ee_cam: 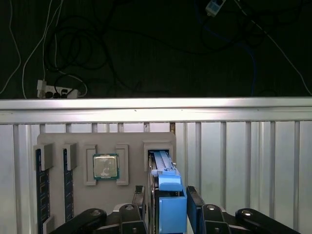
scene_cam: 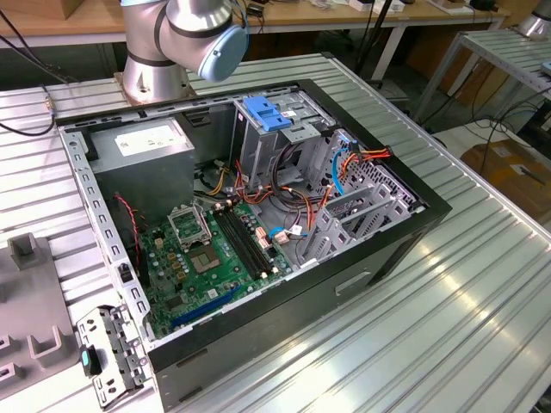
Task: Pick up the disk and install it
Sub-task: 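Pick up the disk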
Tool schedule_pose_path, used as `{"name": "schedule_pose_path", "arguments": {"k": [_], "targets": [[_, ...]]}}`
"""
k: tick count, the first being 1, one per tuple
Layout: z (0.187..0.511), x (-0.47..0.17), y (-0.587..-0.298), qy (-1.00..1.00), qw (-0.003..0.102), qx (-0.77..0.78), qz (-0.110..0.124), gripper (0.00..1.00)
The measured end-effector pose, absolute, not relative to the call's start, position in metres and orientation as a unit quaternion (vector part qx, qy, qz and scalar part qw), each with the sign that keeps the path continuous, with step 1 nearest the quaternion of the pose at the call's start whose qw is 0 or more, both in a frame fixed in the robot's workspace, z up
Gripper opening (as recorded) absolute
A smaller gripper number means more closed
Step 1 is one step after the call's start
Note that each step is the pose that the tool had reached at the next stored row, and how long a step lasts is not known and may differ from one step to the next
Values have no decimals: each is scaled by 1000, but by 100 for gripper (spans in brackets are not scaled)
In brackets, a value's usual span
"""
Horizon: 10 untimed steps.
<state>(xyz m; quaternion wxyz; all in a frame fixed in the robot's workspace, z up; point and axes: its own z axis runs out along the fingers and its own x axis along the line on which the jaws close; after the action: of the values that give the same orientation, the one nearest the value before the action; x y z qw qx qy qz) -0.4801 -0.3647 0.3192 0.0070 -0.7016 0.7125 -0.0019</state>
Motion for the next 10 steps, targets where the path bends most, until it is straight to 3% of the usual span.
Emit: {"name": "schedule_pose_path", "arguments": {"k": [10], "targets": [[319, -479, -365, 713, 7, -702, -2, 47]]}}
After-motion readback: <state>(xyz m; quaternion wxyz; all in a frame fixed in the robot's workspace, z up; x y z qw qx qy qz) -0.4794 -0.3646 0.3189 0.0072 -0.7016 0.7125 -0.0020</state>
